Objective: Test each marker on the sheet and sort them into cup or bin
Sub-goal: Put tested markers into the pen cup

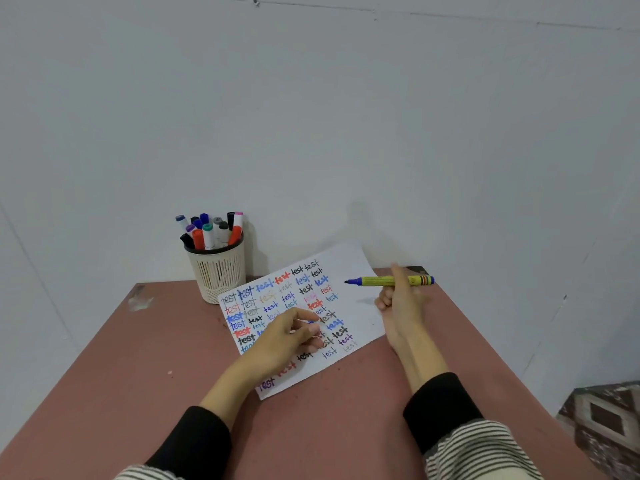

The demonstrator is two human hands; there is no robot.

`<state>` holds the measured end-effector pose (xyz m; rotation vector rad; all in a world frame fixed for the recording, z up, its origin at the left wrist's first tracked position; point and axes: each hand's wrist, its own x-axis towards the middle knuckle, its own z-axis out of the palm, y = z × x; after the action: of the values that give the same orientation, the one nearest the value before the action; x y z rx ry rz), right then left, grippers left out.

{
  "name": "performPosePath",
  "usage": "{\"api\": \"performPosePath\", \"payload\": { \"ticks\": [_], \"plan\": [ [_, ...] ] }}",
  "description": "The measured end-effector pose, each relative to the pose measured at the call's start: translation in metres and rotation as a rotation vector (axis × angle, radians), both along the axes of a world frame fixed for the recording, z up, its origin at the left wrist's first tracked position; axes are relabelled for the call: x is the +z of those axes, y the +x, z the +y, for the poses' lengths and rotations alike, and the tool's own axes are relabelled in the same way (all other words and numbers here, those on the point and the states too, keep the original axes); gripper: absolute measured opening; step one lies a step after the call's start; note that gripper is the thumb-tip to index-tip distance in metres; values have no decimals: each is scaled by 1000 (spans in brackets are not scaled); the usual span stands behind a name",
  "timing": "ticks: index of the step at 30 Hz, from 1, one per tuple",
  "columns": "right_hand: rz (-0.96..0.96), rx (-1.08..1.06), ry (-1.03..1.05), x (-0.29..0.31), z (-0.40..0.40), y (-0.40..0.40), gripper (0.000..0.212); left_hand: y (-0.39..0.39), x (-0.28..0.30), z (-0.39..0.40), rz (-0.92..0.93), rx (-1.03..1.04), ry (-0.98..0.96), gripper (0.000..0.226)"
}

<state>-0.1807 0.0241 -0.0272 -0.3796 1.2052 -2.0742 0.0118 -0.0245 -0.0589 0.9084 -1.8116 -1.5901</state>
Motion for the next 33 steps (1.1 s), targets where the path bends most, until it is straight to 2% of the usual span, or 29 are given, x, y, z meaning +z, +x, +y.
{"api": "performPosePath", "payload": {
  "ticks": [5,7,9,12,14,17,19,22,26,33],
  "plan": [
    [218,125,22,-5,-7,10,11,-1,7,2,-13,-3,7,22],
    [346,89,131,-11,-7,9,18,0,10,4,7,56,-27,27],
    [413,71,236,-15,-7,7,24,2,13,3,-27,169,-162,30],
    [448,106,313,-18,-6,9,13,4,10,1,-159,267,-452,26],
    [439,148,319,-19,-7,13,8,4,4,-4,-210,273,-535,28],
    [379,232,274,-14,-9,15,9,6,1,-8,-240,274,-490,36],
    [368,286,221,-10,-11,14,10,7,0,-10,-257,244,-449,33],
    [504,298,231,-13,-14,13,15,8,1,-11,-240,193,-418,28],
    [652,274,262,-20,-13,19,32,8,3,-15,-210,283,-483,20],
    [824,207,304,-25,-12,17,41,10,-4,-15,-267,243,-509,15]
  ]
}}
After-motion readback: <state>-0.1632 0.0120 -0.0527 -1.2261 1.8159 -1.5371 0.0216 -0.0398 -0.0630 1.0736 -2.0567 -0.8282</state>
